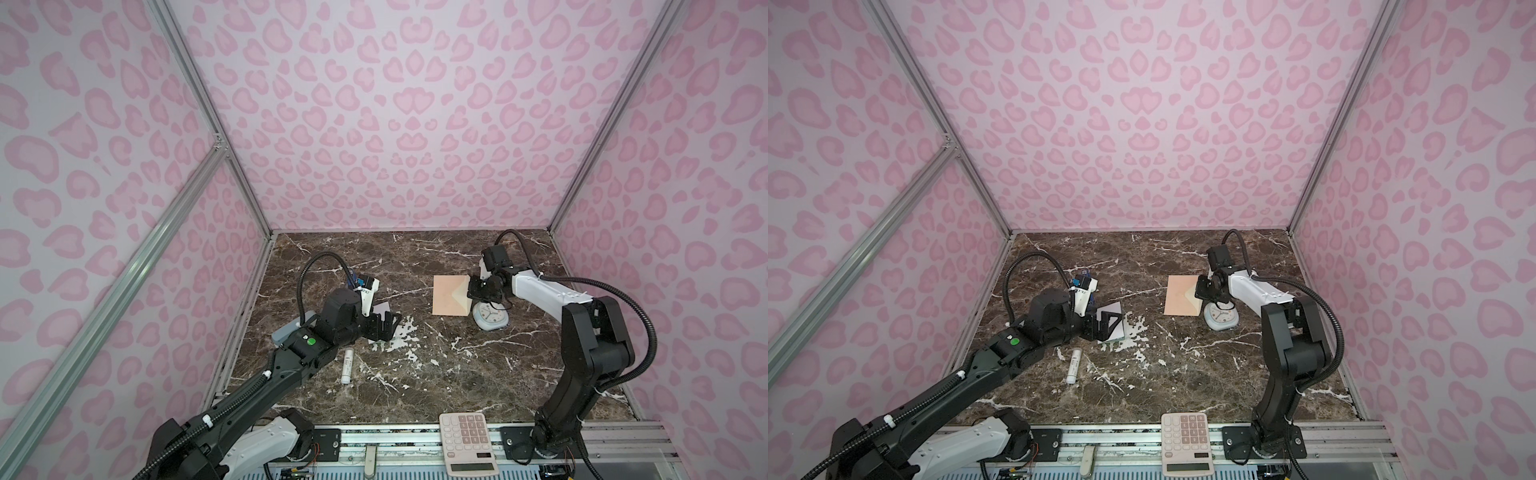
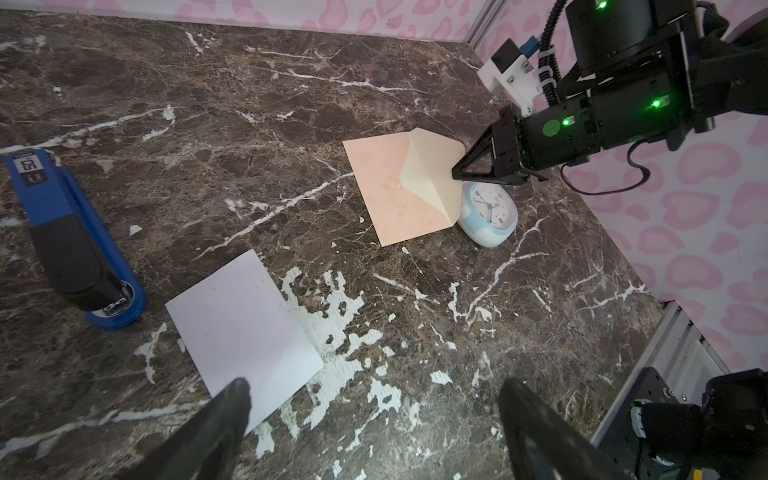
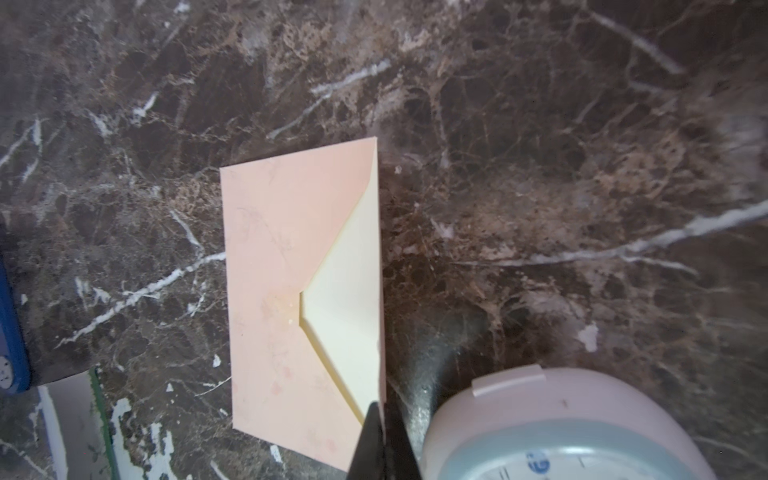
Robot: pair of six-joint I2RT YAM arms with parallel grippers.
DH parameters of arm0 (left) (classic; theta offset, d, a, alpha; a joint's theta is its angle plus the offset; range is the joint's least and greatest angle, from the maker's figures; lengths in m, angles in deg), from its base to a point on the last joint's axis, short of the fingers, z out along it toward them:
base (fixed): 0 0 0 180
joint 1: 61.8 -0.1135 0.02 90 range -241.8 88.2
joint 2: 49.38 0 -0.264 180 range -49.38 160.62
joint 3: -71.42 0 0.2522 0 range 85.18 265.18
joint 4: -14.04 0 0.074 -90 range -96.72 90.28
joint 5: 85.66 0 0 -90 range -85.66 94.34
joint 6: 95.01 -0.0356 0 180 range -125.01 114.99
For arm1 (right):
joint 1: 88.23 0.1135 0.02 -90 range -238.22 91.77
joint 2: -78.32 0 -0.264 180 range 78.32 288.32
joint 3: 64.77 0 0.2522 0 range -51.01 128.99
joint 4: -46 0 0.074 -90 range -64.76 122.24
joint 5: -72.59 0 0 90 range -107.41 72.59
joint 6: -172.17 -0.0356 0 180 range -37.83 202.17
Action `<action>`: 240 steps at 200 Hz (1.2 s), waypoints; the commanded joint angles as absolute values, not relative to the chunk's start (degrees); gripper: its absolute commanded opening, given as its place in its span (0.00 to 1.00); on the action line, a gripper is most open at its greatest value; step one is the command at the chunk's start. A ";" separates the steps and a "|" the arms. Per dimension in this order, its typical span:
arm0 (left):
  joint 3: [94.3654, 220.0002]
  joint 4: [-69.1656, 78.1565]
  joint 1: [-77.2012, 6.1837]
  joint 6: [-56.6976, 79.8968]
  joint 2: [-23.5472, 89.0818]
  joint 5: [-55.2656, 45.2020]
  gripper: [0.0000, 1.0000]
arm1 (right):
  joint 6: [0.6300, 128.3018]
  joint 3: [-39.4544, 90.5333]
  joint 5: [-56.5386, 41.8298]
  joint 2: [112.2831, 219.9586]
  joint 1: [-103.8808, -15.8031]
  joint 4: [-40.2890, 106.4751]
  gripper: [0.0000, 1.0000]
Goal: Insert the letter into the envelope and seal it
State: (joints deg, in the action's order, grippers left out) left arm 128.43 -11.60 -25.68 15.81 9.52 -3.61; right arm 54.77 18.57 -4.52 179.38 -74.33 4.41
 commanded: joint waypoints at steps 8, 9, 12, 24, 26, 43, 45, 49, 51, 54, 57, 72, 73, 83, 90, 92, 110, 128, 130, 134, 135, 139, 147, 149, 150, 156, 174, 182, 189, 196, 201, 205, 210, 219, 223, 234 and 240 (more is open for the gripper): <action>128.39 -10.41 -25.68 15.48 8.41 -2.68 0.96 | 53.79 18.38 -4.29 174.85 -72.95 3.30 0.00; 128.41 -10.43 -25.68 15.52 8.34 -2.64 0.96 | 53.78 18.40 -4.30 174.75 -72.94 3.23 0.00; 128.42 -10.59 -25.68 15.52 8.17 -2.57 0.95 | 53.70 18.34 -4.24 174.03 -72.65 2.97 0.00; 128.19 -10.85 -25.66 15.47 7.38 -1.92 0.96 | 53.48 18.27 -4.14 171.33 -71.42 1.97 0.00; 128.17 -10.88 -25.67 15.52 7.26 -1.77 0.96 | 53.40 18.34 -4.20 170.79 -71.13 1.74 0.00; 127.97 -11.37 -25.68 15.41 6.27 -0.61 0.96 | 52.64 17.92 -4.11 166.70 -69.24 0.25 0.00; 127.94 -11.40 -25.68 15.39 6.15 -0.52 0.96 | 52.64 17.81 -4.11 166.20 -69.11 0.07 0.00; 127.90 -11.61 -25.68 15.43 6.00 -0.22 0.95 | 52.40 17.50 -4.01 165.10 -68.47 -0.14 0.00; 127.83 -11.77 -25.68 15.42 5.89 -0.10 0.96 | 52.38 17.36 -3.95 164.61 -68.21 -0.22 0.00; 127.88 -11.94 -25.68 15.45 5.80 0.06 0.95 | 52.37 17.10 -3.71 163.85 -67.87 -0.31 0.00; 127.88 -12.01 -25.68 15.47 5.64 0.29 0.96 | 52.37 16.87 -3.43 163.08 -67.56 -0.42 0.00; 127.73 -12.72 -25.68 15.87 4.69 1.41 0.96 | 51.59 15.43 -2.50 159.26 -66.01 -1.02 0.00; 127.68 -12.82 -25.68 15.89 4.60 1.47 0.96 | 51.59 15.34 -2.40 159.00 -65.87 -1.09 0.00; 127.27 -13.17 -25.67 16.16 3.95 1.89 0.96 | 50.86 14.35 -2.27 156.24 -64.69 -2.11 0.00; 127.03 -13.34 -25.68 16.33 3.37 2.09 0.96 | 50.50 13.82 -2.43 154.53 -63.77 -2.99 0.00; 126.98 -13.39 -25.68 16.39 3.25 2.11 0.96 | 50.34 13.62 -2.59 154.13 -63.50 -3.22 0.00; 125.96 -13.80 -25.63 16.94 1.79 2.77 0.96 | 48.88 11.96 -3.32 149.50 -61.25 -4.94 0.00; 125.36 -14.61 -25.68 17.65 0.43 3.37 0.95 | 46.22 9.75 -3.60 145.57 -59.12 -5.35 0.00; 125.29 -14.72 -25.68 17.77 0.23 3.44 0.95 | 45.87 9.42 -3.61 145.10 -58.76 -5.26 0.00; 125.22 -14.89 -25.68 17.88 -0.03 3.47 0.95 | 45.09 8.73 -3.62 144.18 -58.12 -5.00 0.00; 125.24 -14.96 -25.68 17.91 -0.14 3.47 0.95 | 44.86 8.56 -3.61 143.95 -57.92 -4.92 0.00; 125.17 -15.22 -25.68 18.08 -0.45 3.61 0.95 | 44.04 7.86 -3.66 143.07 -57.19 -4.56 0.00; 124.97 -15.80 -25.68 18.54 -1.11 3.93 0.95 | 42.26 6.30 -3.92 141.55 -55.70 -3.96 0.00; 124.97 -15.92 -25.68 18.66 -1.25 4.02 0.95 | 41.76 5.94 -4.06 141.24 -55.20 -3.79 0.00; 124.98 -15.95 -25.68 18.69 -1.32 4.05 0.95 | 41.57 5.81 -4.05 141.07 -55.01 -3.70 0.00; 124.87 -16.46 -25.67 18.93 -2.02 4.31 0.95 | 40.13 4.65 -4.35 140.15 -53.79 -3.11 0.00; 124.12 -17.67 -25.67 19.64 -4.04 5.04 0.95 | 36.14 1.38 -4.44 138.01 -49.74 0.07 0.00; 123.87 -18.15 -25.68 19.90 -4.86 5.46 0.95 | 34.53 0.10 -4.22 137.44 -48.15 1.69 0.00; 123.61 -18.66 -25.68 20.11 -5.35 5.70 0.95 | 33.01 -1.10 -3.68 137.31 -46.97 3.12 0.00; 123.51 -19.09 -25.68 20.26 -5.88 5.95 0.95 | 31.57 -2.28 -3.01 137.29 -45.99 4.91 0.00; 123.38 -19.40 -25.68 20.37 -6.19 6.11 0.95 | 30.60 -3.04 -2.63 137.26 -45.29 6.23 0.00; 123.29 -19.71 -25.65 20.44 -6.46 6.24 0.95 | 29.80 -3.74 -2.43 137.31 -44.65 7.24 0.00; 123.18 -20.00 -25.63 20.53 -6.72 6.32 0.95 | 29.00 -4.40 -2.29 137.36 -43.84 8.63 0.00; 123.08 -20.42 -25.68 20.70 -7.22 6.49 0.95 | 27.94 -5.27 -2.33 137.74 -42.51 10.35 0.00; 122.94 -20.53 -25.68 20.74 -7.42 6.53 0.95 | 27.71 -5.42 -2.53 138.03 -41.94 10.80 0.00; 122.63 -20.86 -25.68 20.92 -7.95 6.80 0.95 | 27.42 -5.49 -2.85 138.88 -40.86 11.70 0.00; 122.42 -20.86 -25.68 21.01 -8.19 6.83 0.95 | 27.28 -5.78 -2.90 139.33 -40.53 12.45 0.00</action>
State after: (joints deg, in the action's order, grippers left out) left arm 123.01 -19.82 -25.68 20.12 -7.33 5.75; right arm 30.70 -4.97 -2.80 138.13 -42.10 5.87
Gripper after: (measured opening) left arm 0.951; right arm 0.050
